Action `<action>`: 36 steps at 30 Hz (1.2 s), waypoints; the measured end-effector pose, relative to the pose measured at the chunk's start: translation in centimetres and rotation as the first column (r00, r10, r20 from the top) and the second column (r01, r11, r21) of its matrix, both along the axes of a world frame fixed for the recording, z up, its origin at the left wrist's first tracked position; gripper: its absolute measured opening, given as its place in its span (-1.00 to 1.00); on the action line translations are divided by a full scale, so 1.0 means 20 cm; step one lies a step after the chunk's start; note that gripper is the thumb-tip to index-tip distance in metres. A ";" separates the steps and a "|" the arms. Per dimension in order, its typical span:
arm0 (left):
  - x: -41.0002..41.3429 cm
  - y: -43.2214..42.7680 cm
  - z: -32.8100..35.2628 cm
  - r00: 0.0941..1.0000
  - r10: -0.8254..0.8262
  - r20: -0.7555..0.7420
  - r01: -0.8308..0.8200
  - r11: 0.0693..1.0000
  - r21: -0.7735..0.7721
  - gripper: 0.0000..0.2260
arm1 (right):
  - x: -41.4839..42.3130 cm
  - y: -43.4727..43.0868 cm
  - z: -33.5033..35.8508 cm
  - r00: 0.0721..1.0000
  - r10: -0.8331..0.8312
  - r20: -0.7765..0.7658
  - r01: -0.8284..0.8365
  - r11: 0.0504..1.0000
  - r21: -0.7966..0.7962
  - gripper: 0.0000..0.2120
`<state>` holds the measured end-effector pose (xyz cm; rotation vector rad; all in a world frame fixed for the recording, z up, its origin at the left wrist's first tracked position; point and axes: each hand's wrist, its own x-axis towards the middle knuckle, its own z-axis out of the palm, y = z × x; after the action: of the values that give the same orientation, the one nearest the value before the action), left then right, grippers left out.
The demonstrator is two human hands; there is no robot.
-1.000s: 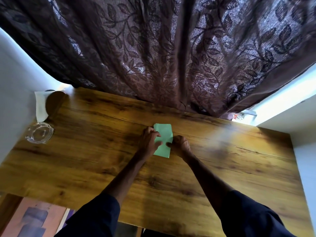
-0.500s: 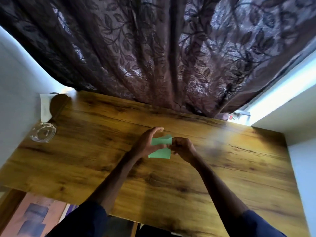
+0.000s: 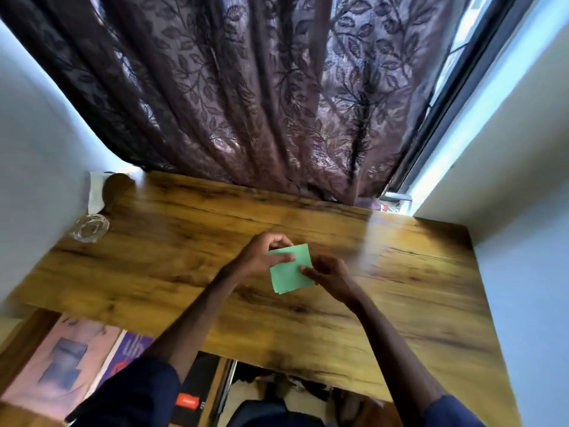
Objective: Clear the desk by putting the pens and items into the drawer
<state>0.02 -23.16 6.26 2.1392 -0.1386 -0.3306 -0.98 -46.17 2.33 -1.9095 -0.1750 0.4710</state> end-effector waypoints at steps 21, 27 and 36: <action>-1.35 -0.34 -0.12 0.839 0.359 -0.409 -0.497 0.812 -0.306 -0.83 | -1.13 -0.13 0.03 0.905 -0.130 -0.406 0.235 0.946 0.221 -0.77; -1.55 -0.11 -0.20 0.872 0.373 -0.316 -0.442 0.878 -0.184 -0.85 | -1.42 0.08 -0.02 0.873 -0.070 -0.482 0.189 0.961 0.202 -0.81; -2.27 0.67 -0.42 0.854 0.385 -0.350 -0.447 0.887 -0.115 -0.95 | -2.13 0.83 -0.21 0.893 -0.175 -0.415 0.200 0.980 0.019 -0.81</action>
<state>-45.37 -9.73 -2.12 1.8321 0.4635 -0.3812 -43.65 -29.53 -1.89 -1.7030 0.2687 0.7152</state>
